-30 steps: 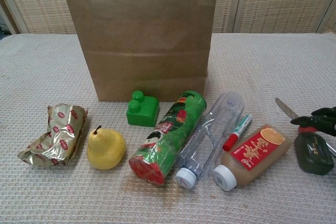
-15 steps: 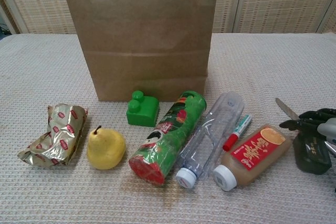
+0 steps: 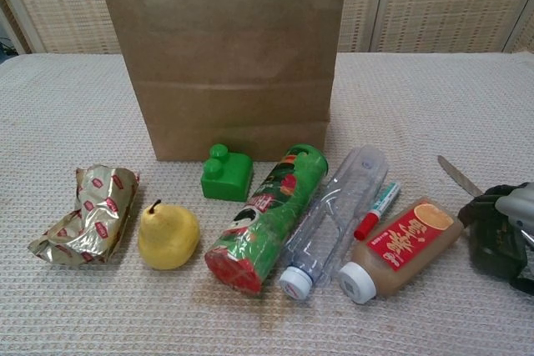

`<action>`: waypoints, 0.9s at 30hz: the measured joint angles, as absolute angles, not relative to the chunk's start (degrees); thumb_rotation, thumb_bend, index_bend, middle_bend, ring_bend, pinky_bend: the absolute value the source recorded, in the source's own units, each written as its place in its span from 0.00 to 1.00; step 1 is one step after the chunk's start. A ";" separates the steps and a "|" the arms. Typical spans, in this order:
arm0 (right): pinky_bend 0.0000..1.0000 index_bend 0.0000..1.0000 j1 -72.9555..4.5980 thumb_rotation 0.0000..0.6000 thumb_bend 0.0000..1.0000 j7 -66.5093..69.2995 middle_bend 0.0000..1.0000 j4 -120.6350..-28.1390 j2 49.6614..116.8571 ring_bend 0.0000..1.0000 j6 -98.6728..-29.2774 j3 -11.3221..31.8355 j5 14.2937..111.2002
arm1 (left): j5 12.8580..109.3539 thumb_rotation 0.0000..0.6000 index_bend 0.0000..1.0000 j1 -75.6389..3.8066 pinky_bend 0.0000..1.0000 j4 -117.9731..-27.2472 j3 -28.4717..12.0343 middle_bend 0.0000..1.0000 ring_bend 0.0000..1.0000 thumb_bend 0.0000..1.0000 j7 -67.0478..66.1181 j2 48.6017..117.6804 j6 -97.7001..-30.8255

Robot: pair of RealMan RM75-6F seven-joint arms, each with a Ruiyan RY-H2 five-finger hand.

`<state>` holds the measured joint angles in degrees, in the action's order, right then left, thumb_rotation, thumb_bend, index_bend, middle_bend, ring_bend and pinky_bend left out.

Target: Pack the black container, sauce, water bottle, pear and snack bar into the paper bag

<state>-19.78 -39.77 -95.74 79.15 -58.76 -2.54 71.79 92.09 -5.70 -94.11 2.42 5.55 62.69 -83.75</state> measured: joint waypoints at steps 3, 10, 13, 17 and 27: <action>0.47 0.43 -19.69 1.00 0.37 -39.51 0.39 -96.21 78.57 0.34 -59.53 -2.78 71.98 | 92.03 1.00 0.00 -5.73 0.06 -94.19 2.42 0.00 0.00 0.38 5.63 62.62 -83.64; 0.58 0.57 -19.39 1.00 0.45 -38.26 0.50 -97.25 77.38 0.48 -61.05 -3.27 72.83 | 91.88 1.00 0.00 -5.80 0.06 -94.53 2.45 0.00 0.00 0.38 5.74 62.47 -83.38; 0.63 0.63 -19.20 1.00 0.46 -37.30 0.54 -97.35 77.15 0.54 -61.93 -3.42 73.72 | 91.80 1.00 0.00 -5.77 0.06 -94.60 2.44 0.00 0.00 0.38 5.73 62.45 -83.37; 0.63 0.63 -18.92 1.00 0.46 -35.46 0.54 -98.41 76.48 0.55 -63.54 -3.13 75.05 | 91.65 1.00 0.00 -5.75 0.06 -94.76 2.40 0.00 0.00 0.38 5.91 62.37 -83.33; 0.62 0.63 -20.29 1.00 0.46 -29.51 0.54 -106.41 73.90 0.55 -72.38 6.21 79.90 | 91.88 1.00 0.00 -5.77 0.06 -94.75 2.31 0.00 0.00 0.38 5.36 62.53 -83.52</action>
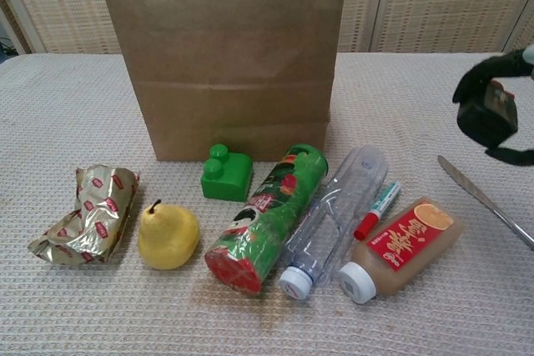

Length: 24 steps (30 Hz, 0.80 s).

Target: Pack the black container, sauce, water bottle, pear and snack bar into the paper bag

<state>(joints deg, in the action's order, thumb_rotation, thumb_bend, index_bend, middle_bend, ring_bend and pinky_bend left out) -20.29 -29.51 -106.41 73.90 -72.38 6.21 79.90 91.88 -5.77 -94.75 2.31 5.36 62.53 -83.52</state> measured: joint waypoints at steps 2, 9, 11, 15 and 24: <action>0.62 0.63 -21.71 1.00 0.46 -29.54 0.54 -107.70 74.00 0.55 -73.28 9.55 80.04 | 91.80 1.00 0.00 -5.79 0.06 -94.80 2.27 0.00 0.00 0.38 5.33 62.56 -83.48; 0.60 0.63 -29.87 1.00 0.46 -32.94 0.54 -108.42 78.93 0.54 -74.08 20.10 76.58 | 91.32 1.00 0.00 -5.86 0.06 -94.60 2.13 0.00 0.00 0.38 4.87 62.73 -83.17; 0.60 0.62 -32.80 1.00 0.46 -34.26 0.54 -107.22 81.47 0.53 -73.94 22.63 75.17 | 91.24 1.00 0.00 -5.88 0.06 -94.60 2.16 0.00 0.00 0.38 4.90 62.75 -82.98; 0.57 0.61 -38.87 1.00 0.46 -36.78 0.54 -102.86 86.78 0.53 -73.35 26.94 71.73 | 91.04 1.00 0.00 -6.01 0.06 -94.60 2.20 0.00 0.00 0.38 4.80 62.73 -82.56; 0.50 0.44 -51.10 1.00 0.39 -41.05 0.49 -90.47 97.26 0.39 -72.10 32.07 63.80 | 90.28 1.00 0.00 -6.24 0.06 -94.76 2.09 0.00 0.00 0.38 5.19 62.46 -81.75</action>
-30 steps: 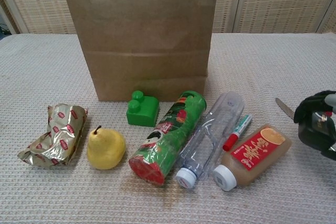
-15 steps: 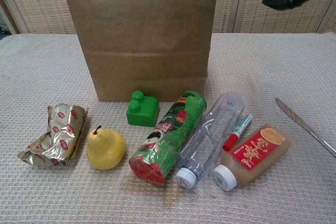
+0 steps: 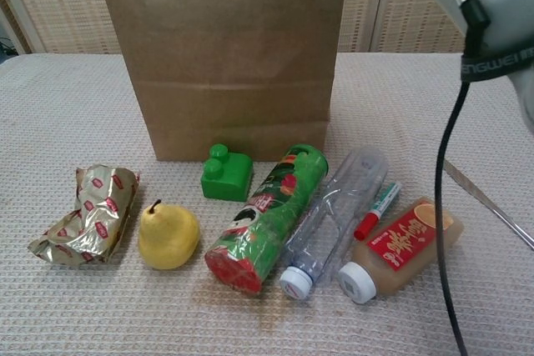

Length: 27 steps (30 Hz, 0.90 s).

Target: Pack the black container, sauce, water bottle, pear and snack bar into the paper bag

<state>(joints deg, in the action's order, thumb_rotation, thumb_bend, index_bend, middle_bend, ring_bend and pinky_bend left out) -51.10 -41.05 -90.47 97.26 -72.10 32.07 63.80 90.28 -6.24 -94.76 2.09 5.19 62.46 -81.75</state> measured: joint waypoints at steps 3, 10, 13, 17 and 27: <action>0.42 0.20 -53.22 1.00 0.20 -43.50 0.30 -88.49 99.11 0.20 -71.65 32.32 60.52 | 90.27 1.00 0.00 -6.24 0.06 -94.83 2.12 0.00 0.00 0.38 5.32 62.40 -81.74; 0.31 0.00 -55.59 1.00 0.08 -48.24 0.14 -88.06 100.46 0.08 -72.35 31.48 56.70 | 90.22 1.00 0.00 -6.23 0.06 -94.91 2.11 0.00 0.00 0.38 5.66 62.19 -81.73; 0.29 0.00 -55.66 1.00 0.08 -48.25 0.14 -88.59 100.17 0.07 -72.79 31.50 56.30 | 90.24 1.00 0.00 -6.24 0.06 -94.90 2.12 0.00 0.00 0.38 5.75 62.16 -81.71; 0.29 0.00 -55.30 1.00 0.08 -47.26 0.14 -90.79 98.49 0.07 -73.81 32.15 56.40 | 90.33 1.00 0.00 -6.25 0.06 -95.09 2.20 0.00 0.00 0.38 5.89 62.08 -81.65; 0.32 0.09 -49.79 1.00 0.08 -42.41 0.17 -103.50 89.52 0.13 -76.02 29.95 59.74 | 90.45 1.00 0.00 -6.11 0.06 -95.08 2.25 0.00 0.00 0.38 5.90 62.06 -81.91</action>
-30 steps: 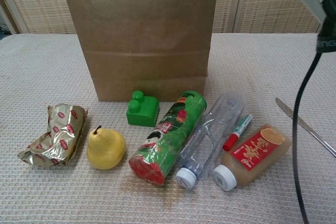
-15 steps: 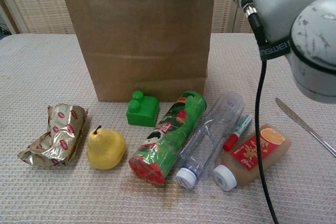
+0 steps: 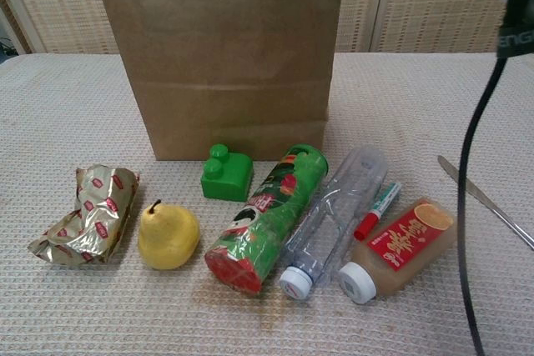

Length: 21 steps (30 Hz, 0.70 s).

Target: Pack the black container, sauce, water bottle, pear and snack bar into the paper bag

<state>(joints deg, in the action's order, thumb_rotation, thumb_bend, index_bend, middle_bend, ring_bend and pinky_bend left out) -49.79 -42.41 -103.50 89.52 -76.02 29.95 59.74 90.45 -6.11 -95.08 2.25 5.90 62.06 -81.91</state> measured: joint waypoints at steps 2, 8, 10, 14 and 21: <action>0.32 0.09 -47.13 1.00 0.08 -41.20 0.17 -107.50 85.57 0.13 -76.37 28.56 60.72 | 90.52 1.00 0.00 -6.08 0.06 -95.05 2.28 0.00 0.00 0.38 5.84 62.10 -81.95; 0.30 0.09 -37.76 1.00 0.08 -35.20 0.17 -117.12 71.86 0.13 -76.20 21.85 64.54 | 90.56 1.00 0.00 -6.12 0.06 -95.10 2.28 0.00 0.00 0.38 5.05 62.27 -81.88; 0.29 0.09 -34.42 1.00 0.08 -31.71 0.17 -119.32 66.70 0.13 -75.09 18.19 66.39 | 90.56 1.00 0.00 -6.11 0.06 -95.13 2.27 0.00 0.00 0.38 4.75 62.36 -81.92; 0.28 0.07 -29.72 1.00 0.07 -25.35 0.17 -120.97 58.99 0.11 -70.66 10.35 70.74 | 90.56 1.00 0.00 -6.10 0.06 -95.14 2.28 0.00 0.00 0.38 4.17 62.52 -81.89; 0.26 0.06 -27.59 1.00 0.02 -22.49 0.17 -118.43 56.20 0.10 -58.66 0.66 76.13 | 90.44 1.00 0.00 -6.19 0.06 -95.42 2.39 0.00 0.00 0.38 3.05 62.78 -81.47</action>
